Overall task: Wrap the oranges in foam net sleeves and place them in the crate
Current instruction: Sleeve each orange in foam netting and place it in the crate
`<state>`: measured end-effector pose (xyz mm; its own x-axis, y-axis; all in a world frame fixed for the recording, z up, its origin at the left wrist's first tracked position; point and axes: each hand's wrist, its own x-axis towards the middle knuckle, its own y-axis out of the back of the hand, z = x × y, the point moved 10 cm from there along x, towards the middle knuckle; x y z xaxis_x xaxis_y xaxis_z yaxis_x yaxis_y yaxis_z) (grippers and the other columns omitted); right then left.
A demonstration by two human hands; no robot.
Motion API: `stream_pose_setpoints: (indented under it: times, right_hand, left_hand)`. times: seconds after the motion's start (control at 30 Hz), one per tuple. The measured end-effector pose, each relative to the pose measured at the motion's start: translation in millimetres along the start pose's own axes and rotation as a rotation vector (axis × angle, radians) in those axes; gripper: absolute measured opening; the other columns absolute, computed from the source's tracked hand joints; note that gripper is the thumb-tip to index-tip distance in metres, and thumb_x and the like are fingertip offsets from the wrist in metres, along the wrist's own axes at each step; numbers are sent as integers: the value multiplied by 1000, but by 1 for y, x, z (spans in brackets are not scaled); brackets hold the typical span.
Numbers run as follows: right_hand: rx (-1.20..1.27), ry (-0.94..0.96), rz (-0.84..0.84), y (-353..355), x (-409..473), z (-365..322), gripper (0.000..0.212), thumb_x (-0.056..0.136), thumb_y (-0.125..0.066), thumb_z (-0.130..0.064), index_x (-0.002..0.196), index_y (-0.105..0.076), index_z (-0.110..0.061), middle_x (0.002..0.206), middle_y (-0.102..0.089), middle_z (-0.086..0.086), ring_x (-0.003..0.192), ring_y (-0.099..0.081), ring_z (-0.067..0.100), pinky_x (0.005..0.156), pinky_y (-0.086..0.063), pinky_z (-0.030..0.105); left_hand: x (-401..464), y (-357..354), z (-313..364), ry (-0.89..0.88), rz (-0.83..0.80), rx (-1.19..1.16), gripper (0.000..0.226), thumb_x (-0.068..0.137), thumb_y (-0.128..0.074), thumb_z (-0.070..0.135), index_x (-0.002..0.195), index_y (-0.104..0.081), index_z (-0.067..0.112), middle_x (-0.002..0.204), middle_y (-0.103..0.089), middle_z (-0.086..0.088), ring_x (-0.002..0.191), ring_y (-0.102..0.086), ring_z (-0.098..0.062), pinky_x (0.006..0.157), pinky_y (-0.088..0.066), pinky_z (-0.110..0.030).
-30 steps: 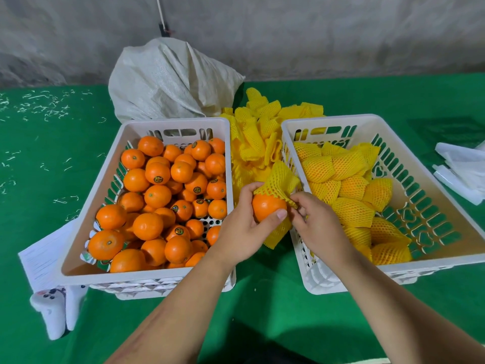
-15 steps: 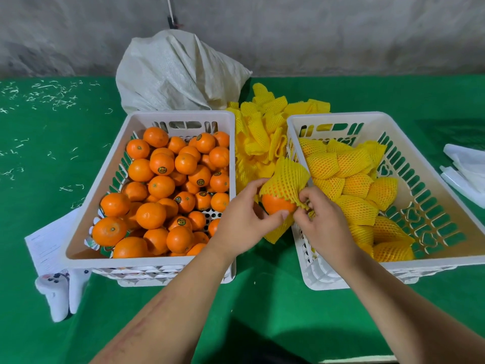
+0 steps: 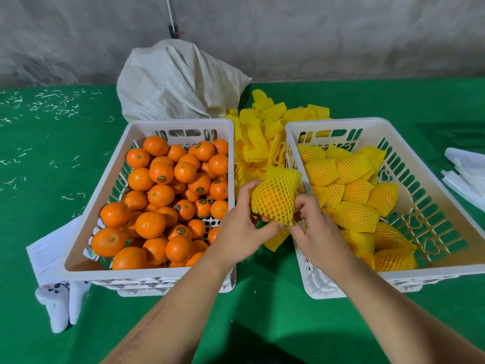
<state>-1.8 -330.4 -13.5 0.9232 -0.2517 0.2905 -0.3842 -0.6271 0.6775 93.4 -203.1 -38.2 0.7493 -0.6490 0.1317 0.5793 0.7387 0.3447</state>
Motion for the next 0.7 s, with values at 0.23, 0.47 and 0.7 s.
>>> stream_pose_setpoints:
  times: [0.23, 0.47, 0.7]
  right_hand:
    - [-185, 257, 48, 0, -9, -33, 21, 95, -56, -20, 115, -48, -22, 82, -55, -4, 72, -42, 7, 63, -29, 20]
    - [-35, -52, -35, -6, 0, 7, 56, 89, -74, -16, 105, -26, -41, 95, -56, 4, 69, -59, 20, 49, -44, 37]
    - [-114, 39, -36, -7, -2, -1, 41, 92, -64, -7, 115, -41, -31, 91, -49, -9, 69, -47, 9, 54, -39, 34]
  left_hand:
    - [2, 20, -5, 19, 204, 59, 76, 72, -87, 48, 128, -35, 42, 125, -44, 8, 115, -57, -11, 81, -58, -48]
    - [-3, 1, 10, -86, -2, 154, 87, 73, -76, 49, 145, -27, 45, 129, -32, 13, 122, -41, 11, 90, -53, -32]
    - [-1, 19, 7, -75, 164, 75, 84, 71, -84, 45, 139, -36, 33, 129, -33, 7, 131, -36, 4, 107, -48, -36]
